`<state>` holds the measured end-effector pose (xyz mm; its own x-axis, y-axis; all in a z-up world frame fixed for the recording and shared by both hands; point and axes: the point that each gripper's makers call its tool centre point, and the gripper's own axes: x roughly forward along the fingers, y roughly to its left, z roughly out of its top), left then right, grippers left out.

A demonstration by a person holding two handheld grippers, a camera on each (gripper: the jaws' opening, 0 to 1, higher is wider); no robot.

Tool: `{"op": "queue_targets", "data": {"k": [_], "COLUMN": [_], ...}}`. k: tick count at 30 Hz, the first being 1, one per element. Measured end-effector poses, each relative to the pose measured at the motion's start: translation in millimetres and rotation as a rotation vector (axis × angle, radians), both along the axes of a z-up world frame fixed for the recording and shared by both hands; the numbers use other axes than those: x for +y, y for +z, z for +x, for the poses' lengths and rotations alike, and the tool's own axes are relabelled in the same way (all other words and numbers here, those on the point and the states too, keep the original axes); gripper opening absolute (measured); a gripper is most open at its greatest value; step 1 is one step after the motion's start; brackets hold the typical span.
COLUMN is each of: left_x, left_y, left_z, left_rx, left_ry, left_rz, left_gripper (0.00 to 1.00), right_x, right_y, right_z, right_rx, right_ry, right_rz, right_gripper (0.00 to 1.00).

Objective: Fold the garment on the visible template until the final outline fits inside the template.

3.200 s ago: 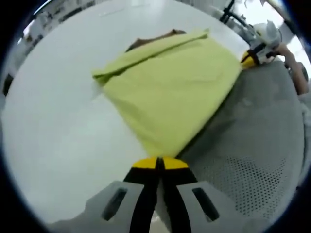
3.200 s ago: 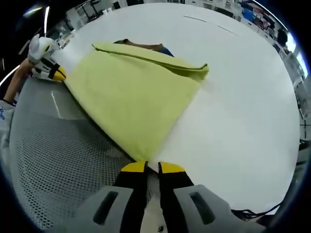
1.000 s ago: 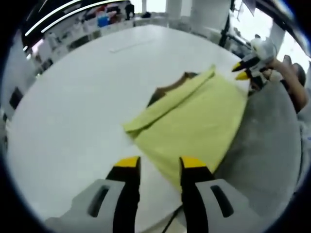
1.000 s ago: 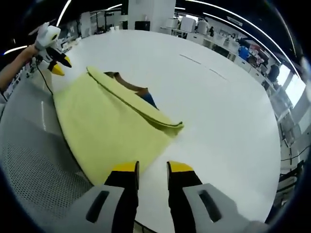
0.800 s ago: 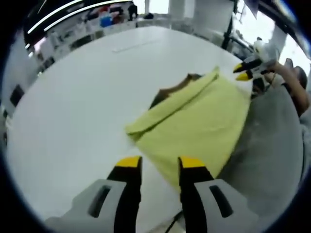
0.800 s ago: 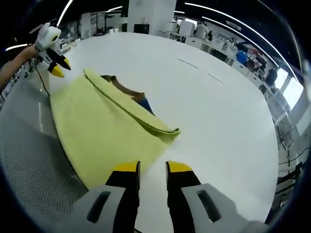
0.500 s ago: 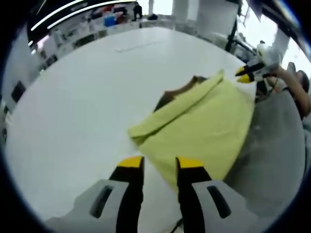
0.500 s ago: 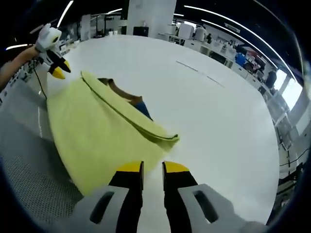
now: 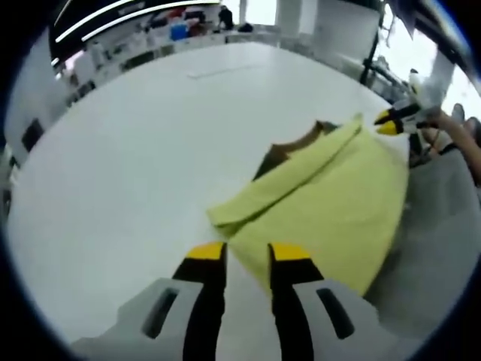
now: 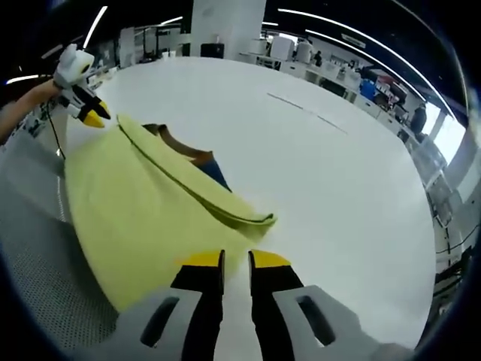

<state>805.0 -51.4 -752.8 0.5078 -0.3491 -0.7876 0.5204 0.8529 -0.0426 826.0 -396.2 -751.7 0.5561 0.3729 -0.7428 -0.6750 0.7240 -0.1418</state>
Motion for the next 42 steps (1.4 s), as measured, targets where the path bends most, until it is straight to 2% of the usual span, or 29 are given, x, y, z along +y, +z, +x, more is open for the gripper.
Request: {"op": "queue_targets", "data": {"k": [1,2,4,8,20,31,42], "left_x": [0,5,15,14,9,6,6], "left_y": [-0.8,-0.2,3.5,3.1,-9.1,-10.1,-8.7], "left_z": [0.6,2.4,10.5,11.8,16.4,23.8,33.9], "left_rx": [0.002,-0.008,-0.059,-0.041,-0.011,-0.025,-0.032], "left_ry": [0.000,-0.001,-0.001,0.003,-0.005,0.000,-0.002], "left_rz": [0.001,0.031,0.094,0.062,0.071,0.058,0.058], "left_gripper": [0.18,0.18,0.18,0.17,0.16,0.17,0.17], "right_x": [0,-3,-6,-9,7,17,17], "right_y": [-0.4,1.6,3.4,2.5,-4.0,-11.8,-6.1], "right_z": [1,5,9,14,22,27,38], "right_rx": [0.000,-0.025,-0.038,-0.030,-0.009,0.004,-0.027], "right_ry": [-0.002,-0.015,-0.022,-0.035,-0.005,0.026,0.026], "right_rz": [0.000,-0.007,-0.008,-0.002,0.007,-0.004,-0.003], "right_gripper": [0.14,0.14,0.14,0.14,0.12,0.11,0.10]}}
